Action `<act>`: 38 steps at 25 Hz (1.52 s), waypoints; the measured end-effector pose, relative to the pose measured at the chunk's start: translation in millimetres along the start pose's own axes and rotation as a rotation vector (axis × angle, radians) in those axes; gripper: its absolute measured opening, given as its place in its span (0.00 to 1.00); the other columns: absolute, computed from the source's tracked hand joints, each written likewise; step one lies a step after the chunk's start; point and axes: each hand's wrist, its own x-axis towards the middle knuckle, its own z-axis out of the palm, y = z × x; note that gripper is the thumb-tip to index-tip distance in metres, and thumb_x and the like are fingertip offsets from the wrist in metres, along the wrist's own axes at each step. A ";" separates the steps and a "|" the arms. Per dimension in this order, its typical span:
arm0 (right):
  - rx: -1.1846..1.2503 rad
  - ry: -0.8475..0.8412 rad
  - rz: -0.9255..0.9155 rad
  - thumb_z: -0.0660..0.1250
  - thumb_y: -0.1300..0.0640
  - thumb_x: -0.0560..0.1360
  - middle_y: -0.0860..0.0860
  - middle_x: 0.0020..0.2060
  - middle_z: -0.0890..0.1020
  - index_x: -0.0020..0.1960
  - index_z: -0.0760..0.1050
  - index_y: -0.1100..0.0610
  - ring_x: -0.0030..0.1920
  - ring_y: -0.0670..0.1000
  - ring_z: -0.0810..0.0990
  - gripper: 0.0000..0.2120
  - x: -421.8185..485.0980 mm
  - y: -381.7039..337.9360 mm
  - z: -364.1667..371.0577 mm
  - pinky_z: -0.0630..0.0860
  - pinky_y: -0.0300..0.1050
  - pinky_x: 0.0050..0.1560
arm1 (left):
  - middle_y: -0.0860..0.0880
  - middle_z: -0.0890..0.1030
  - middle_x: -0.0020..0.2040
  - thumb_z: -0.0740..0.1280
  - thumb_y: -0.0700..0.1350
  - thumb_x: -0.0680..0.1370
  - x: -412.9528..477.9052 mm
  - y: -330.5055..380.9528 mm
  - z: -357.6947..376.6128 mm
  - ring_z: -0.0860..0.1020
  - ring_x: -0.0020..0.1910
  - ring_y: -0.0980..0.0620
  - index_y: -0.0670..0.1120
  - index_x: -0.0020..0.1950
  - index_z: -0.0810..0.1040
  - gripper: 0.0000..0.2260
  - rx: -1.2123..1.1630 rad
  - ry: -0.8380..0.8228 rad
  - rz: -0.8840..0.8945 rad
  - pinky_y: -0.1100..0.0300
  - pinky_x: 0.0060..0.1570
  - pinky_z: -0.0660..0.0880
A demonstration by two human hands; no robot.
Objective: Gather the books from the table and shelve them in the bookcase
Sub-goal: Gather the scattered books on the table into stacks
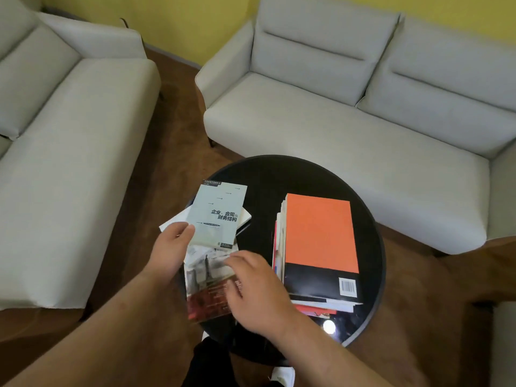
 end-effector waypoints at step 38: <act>0.629 -0.195 0.925 0.64 0.43 0.77 0.53 0.65 0.79 0.76 0.63 0.54 0.62 0.55 0.80 0.32 71.2 62.1 98.3 0.78 0.53 0.62 | 0.43 0.88 0.51 0.69 0.52 0.79 -19.3 -111.7 -3.9 0.85 0.49 0.38 0.45 0.59 0.82 0.14 -0.259 -0.217 -0.613 0.50 0.43 0.80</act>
